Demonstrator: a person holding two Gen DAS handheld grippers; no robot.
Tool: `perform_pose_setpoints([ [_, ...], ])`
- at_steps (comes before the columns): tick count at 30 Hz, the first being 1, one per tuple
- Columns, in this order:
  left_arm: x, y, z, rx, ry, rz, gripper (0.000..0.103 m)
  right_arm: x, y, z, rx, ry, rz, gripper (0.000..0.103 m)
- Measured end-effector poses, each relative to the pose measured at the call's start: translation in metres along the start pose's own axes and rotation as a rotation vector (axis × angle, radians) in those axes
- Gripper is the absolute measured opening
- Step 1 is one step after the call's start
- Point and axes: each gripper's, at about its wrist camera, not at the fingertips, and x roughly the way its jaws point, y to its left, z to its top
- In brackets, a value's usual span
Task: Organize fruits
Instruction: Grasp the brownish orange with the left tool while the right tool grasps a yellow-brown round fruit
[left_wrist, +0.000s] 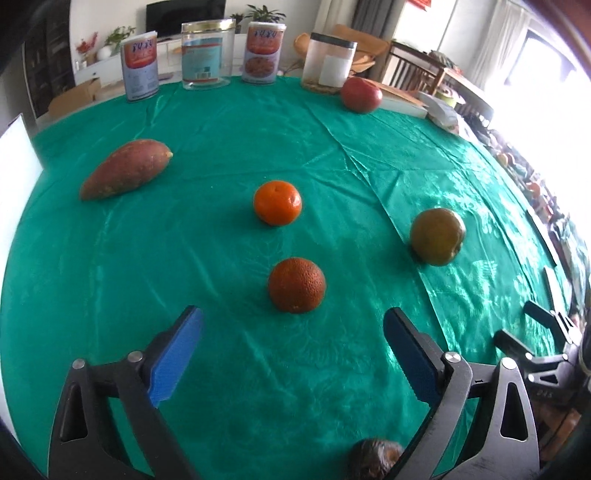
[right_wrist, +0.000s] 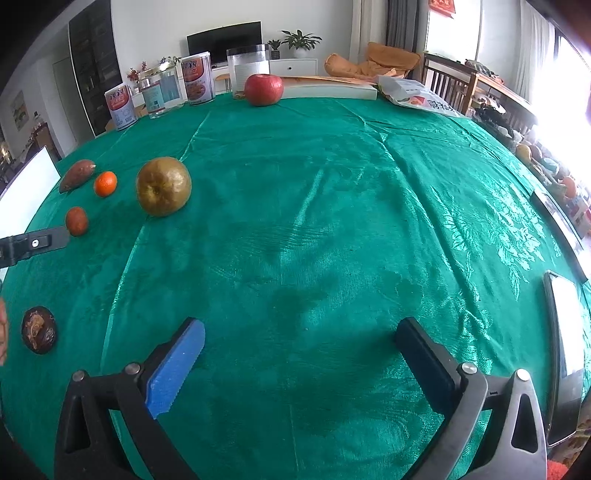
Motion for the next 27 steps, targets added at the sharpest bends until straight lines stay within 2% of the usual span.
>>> perform_pose_setpoints([
  [1,0.005,0.001,0.001,-0.009,0.013,0.015,0.083,0.0,0.0,0.0,-0.001,0.0,0.001,0.103],
  [2,0.005,0.0,0.002,-0.006,0.0,0.035,0.082,0.0,0.0,0.001,-0.002,0.0,0.002,0.103],
  [4,0.007,-0.001,0.003,-0.001,-0.009,0.049,0.07,0.0,0.001,0.001,-0.004,0.001,0.002,0.103],
  [6,0.004,-0.001,0.004,0.006,-0.025,0.055,0.029,0.0,0.001,0.001,-0.004,0.001,0.003,0.103],
  [8,-0.001,0.003,0.002,-0.009,-0.029,0.026,0.031,-0.001,0.0,0.001,0.002,-0.003,0.009,0.103],
  [10,-0.011,0.008,-0.003,-0.016,-0.051,0.022,0.03,-0.004,-0.005,0.001,0.04,-0.009,0.052,0.103],
  [12,-0.023,0.014,-0.008,-0.019,-0.063,0.025,0.03,-0.006,-0.009,0.01,0.11,-0.007,0.191,0.103],
  [14,-0.037,0.022,-0.013,-0.03,-0.073,0.025,0.03,-0.003,-0.001,0.031,0.136,0.018,0.294,0.103],
  [16,-0.053,0.032,-0.017,-0.053,-0.086,0.016,0.03,0.007,0.015,0.06,0.13,0.05,0.345,0.103],
  [20,-0.085,0.045,-0.026,-0.09,-0.117,0.003,0.03,0.035,0.055,0.109,0.063,0.122,0.378,0.102],
  [22,-0.106,0.052,-0.033,-0.111,-0.14,-0.003,0.03,0.05,0.071,0.121,0.022,0.178,0.351,0.095],
  [23,-0.114,0.055,-0.036,-0.12,-0.148,-0.004,0.03,0.056,0.076,0.124,0.004,0.204,0.327,0.084],
  [24,-0.123,0.059,-0.04,-0.132,-0.156,-0.006,0.03,0.061,0.081,0.125,-0.017,0.234,0.291,0.061],
  [25,-0.133,0.065,-0.044,-0.15,-0.163,-0.009,0.03,0.063,0.083,0.124,-0.022,0.242,0.277,0.048],
  [27,-0.149,0.075,-0.051,-0.183,-0.174,-0.014,0.03,0.058,0.086,0.123,-0.034,0.236,0.249,0.049],
])
